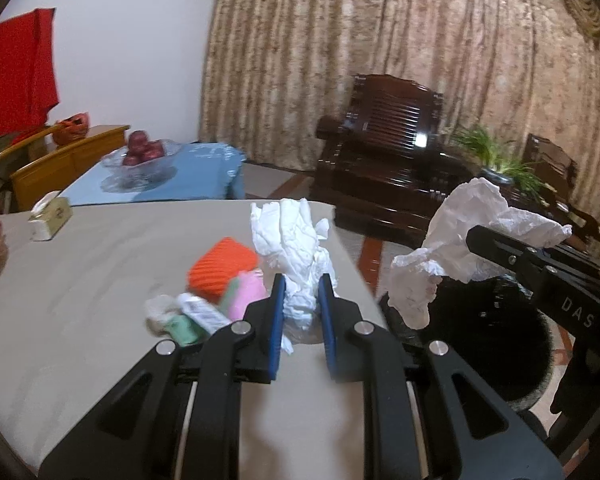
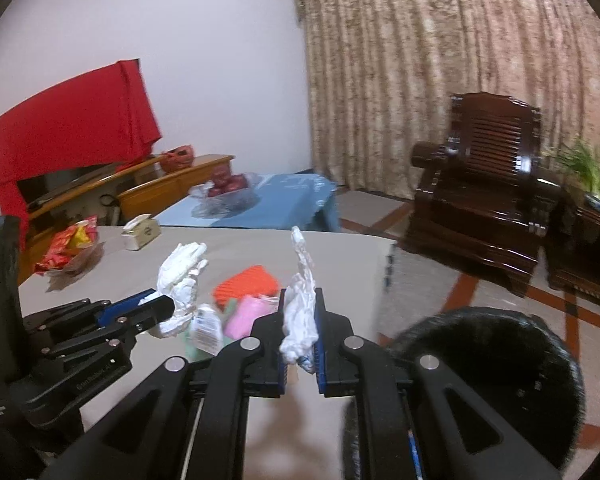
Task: Collect trash
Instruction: 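Carry the white tissue and white plastic over the bin and open both tools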
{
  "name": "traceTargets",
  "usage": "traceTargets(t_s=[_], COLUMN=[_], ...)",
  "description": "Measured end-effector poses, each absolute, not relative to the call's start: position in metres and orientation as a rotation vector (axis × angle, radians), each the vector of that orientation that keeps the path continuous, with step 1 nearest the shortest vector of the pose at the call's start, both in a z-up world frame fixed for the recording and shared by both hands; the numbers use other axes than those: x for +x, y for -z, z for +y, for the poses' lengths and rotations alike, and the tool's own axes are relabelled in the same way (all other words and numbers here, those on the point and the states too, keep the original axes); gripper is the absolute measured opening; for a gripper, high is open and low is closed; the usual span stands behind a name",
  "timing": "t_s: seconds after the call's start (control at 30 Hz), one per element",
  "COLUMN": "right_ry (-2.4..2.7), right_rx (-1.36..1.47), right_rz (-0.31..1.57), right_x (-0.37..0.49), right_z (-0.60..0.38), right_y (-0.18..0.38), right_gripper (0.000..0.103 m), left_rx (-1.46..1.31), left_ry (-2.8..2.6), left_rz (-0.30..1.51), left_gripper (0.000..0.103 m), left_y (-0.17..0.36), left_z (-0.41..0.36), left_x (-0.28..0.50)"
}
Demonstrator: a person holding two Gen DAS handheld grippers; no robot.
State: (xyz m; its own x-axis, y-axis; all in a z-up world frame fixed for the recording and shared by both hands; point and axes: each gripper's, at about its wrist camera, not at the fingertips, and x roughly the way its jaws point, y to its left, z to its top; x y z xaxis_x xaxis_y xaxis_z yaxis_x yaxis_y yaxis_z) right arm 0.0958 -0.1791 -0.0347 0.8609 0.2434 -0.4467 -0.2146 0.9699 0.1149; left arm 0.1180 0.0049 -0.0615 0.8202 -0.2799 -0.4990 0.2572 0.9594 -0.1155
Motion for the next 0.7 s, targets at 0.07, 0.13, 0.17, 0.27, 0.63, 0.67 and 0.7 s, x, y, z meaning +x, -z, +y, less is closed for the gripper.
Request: traceTargets(t_s=[0.07, 0.13, 0.17, 0.27, 0.63, 0.67, 0.7], right_ry=[-0.208, -0.183, -0.164, -0.119, 0.016, 0.029, 0.037], right_rx=[0.066, 0.067, 0.069, 0.076, 0.095, 0.099, 0.102], right_rz=[0.474, 0.473, 0.474, 0.482, 0.518, 0.525, 0.53], right_x=[0.09, 0.085, 0.081, 0.076, 0.063, 0.062, 0.062], right_z=[-0.195, -0.207, -0.216, -0.235, -0.298, -0.304, -0.308], right_y=[0.034, 0.034, 0.035, 0.038, 0.058, 0.062, 0.063], right_gripper=[0.01, 0.01, 0.01, 0.01, 0.01, 0.01, 0.01], left_rx=[-0.039, -0.032, -0.027, -0.019, 0.018, 0.022, 0.024], left_ry=[0.312, 0.333, 0.349, 0.383, 0.49, 0.501, 0.511], left_rz=[0.538, 0.54, 0.542, 0.551, 0.572, 0.574, 0.577], left_gripper=[0.016, 0.016, 0.016, 0.016, 0.016, 0.016, 0.016], left_y=[0.062, 0.063, 0.064, 0.07, 0.09, 0.092, 0.092], left_z=[-0.009, -0.021, -0.03, -0.048, -0.112, -0.12, -0.125], left_x=[0.118, 0.118, 0.118, 0.119, 0.124, 0.124, 0.126])
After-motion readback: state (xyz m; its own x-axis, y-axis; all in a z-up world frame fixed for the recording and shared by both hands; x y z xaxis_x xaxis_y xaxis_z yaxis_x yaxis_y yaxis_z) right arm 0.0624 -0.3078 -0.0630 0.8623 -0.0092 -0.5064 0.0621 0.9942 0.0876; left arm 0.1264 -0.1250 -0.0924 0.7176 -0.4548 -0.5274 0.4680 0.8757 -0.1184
